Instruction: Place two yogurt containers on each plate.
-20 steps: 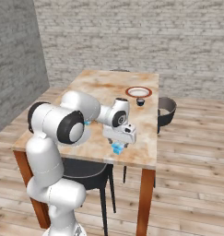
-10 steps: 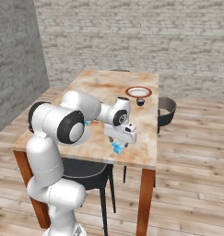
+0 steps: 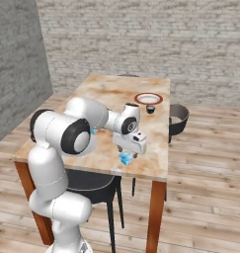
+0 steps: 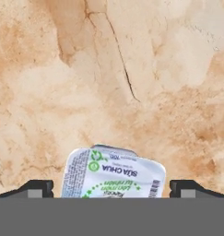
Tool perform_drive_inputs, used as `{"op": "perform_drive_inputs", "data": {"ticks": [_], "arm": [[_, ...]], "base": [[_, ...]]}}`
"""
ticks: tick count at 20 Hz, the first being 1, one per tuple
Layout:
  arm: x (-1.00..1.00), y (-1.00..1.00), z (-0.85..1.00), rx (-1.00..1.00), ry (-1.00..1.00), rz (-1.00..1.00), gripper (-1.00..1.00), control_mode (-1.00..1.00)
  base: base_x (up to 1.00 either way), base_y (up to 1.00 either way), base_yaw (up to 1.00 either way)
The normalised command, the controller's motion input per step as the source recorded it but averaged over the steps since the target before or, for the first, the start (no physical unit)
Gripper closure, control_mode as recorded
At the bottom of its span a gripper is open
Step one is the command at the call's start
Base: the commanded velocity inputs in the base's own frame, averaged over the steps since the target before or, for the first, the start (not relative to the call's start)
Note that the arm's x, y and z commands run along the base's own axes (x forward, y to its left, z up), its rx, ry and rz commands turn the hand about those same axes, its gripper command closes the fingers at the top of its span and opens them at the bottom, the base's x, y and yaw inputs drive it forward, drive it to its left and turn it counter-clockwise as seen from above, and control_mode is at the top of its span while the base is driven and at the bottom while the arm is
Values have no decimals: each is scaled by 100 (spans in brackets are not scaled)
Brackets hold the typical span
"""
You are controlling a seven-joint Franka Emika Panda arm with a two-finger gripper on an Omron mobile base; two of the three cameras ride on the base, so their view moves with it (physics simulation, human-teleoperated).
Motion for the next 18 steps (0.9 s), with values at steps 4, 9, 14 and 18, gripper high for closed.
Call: {"op": "perform_drive_inputs", "data": {"ticks": [4, 9, 14, 18], "arm": [[0, 9, 23, -10, 3, -13, -100, -100], [0, 2, -7, -4, 0, -14, -100, -100], [0, 0, -17, 0, 0, -16, -100, -100], [0, 0, 0, 0, 0, -13, -100, -100]], "base": [[0, 0, 0], [0, 0, 0], [0, 0, 0], [0, 0, 0]]}}
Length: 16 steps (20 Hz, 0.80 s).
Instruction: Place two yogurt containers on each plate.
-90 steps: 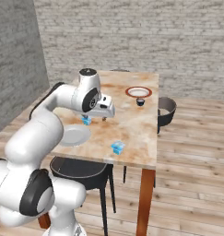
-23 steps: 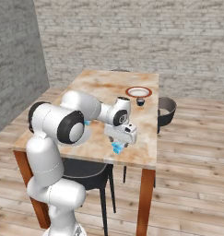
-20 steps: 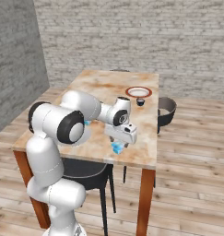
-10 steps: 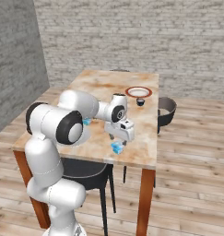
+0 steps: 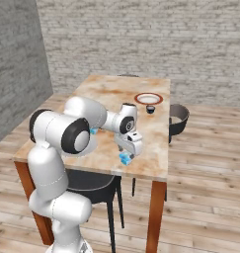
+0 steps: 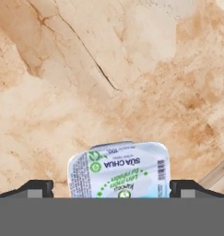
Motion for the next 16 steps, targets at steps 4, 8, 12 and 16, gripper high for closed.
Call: {"op": "perform_drive_inputs", "data": {"ticks": [4, 8, 12, 16], "arm": [[0, 0, 0, 0, 0, -9, -100, -100], [-1, -2, -4, 0, 0, -3, -100, -100], [0, 0, -10, 0, 0, 0, -100, -100], [0, 0, -9, 0, 0, 0, -100, -100]], "base": [[0, 0, 0], [0, 0, 0], [0, 0, 0], [0, 0, 0]]}}
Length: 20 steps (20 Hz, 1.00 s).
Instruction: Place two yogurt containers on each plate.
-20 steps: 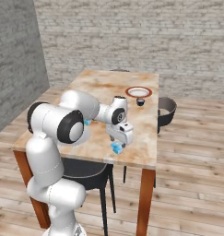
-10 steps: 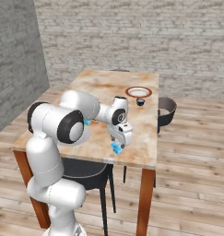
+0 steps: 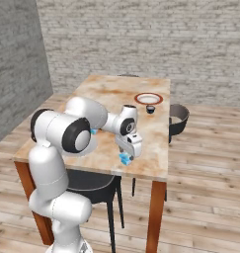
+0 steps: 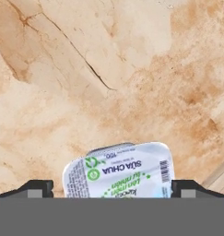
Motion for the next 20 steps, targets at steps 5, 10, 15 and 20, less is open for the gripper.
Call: {"op": "perform_drive_inputs", "data": {"ticks": [5, 10, 15, 20], "arm": [[0, 0, -14, 1, 0, 0, -100, -100], [0, 0, -3, 3, -4, 1, -100, -100], [-7, 0, 3, 3, -7, 0, -100, -100], [-9, 0, 0, 0, -8, 0, -100, -100]], "base": [[0, 0, 0], [0, 0, 0], [0, 0, 0], [0, 0, 0]]}}
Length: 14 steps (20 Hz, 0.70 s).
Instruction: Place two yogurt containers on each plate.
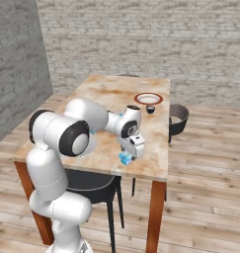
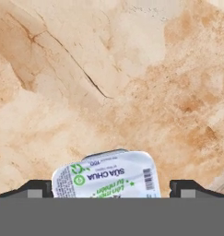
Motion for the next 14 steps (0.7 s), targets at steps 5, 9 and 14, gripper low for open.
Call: {"op": "perform_drive_inputs", "data": {"ticks": [5, 9, 14], "arm": [[-9, 3, -5, 0, -7, 0, -100, -100], [0, 11, 0, 0, -3, 0, -100, -100], [-4, 0, -8, 0, -1, 0, -100, -100]], "base": [[0, 0, 0], [0, 0, 0], [0, 0, 0]]}}
